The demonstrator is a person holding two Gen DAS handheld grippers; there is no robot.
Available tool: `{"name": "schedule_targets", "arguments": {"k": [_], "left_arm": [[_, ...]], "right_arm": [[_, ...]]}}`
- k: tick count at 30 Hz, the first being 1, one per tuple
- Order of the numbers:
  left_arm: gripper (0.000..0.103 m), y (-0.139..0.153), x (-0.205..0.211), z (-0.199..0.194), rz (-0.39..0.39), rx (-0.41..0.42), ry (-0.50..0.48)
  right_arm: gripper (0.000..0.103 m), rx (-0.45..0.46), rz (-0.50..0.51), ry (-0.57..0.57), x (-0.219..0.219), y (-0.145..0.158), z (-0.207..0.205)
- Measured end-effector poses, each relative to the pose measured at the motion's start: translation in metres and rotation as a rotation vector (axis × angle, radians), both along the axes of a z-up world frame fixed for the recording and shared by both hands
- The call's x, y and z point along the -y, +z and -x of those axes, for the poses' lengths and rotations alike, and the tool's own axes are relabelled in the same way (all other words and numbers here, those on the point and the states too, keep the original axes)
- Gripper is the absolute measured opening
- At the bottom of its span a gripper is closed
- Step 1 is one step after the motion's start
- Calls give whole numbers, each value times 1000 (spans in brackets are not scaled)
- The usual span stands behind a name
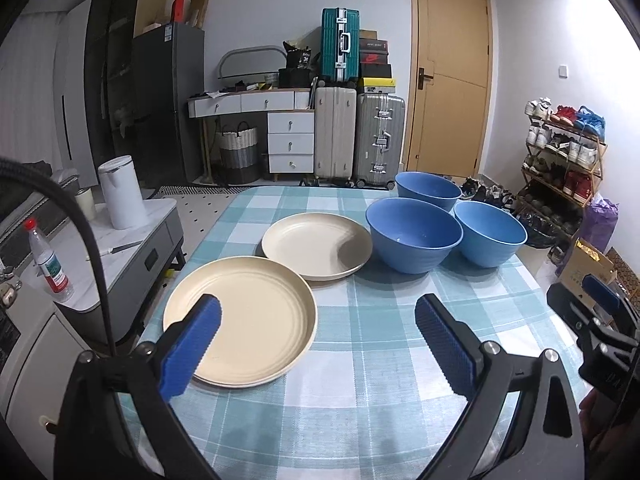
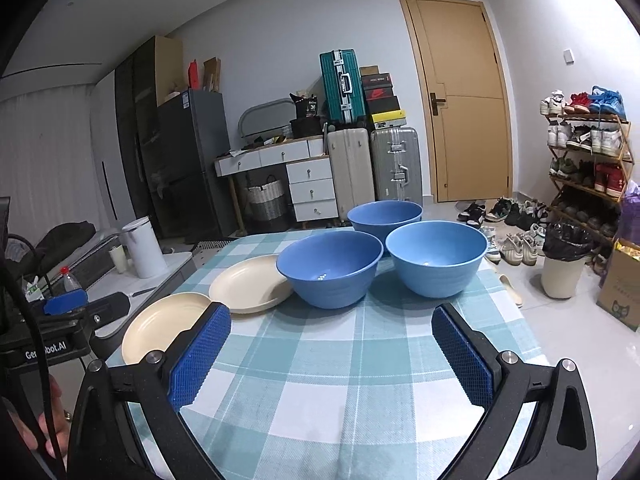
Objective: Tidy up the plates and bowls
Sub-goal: 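Withdraw the left tool back from the plates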
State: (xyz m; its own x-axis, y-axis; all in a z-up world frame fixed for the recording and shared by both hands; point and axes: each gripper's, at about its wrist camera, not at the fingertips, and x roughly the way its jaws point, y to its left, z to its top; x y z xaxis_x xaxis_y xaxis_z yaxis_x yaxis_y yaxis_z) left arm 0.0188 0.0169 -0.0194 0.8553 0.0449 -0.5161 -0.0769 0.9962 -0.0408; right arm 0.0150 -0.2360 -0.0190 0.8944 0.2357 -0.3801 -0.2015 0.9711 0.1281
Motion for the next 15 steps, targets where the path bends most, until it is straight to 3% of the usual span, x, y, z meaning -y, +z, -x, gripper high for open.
{"name": "schedule_targets", "arguments": {"k": [15], "left_arm": [[99,-4,6,1,11,-16,-6]], "right_arm": [[102,-9,25,-11,-6,-9,8]]}}
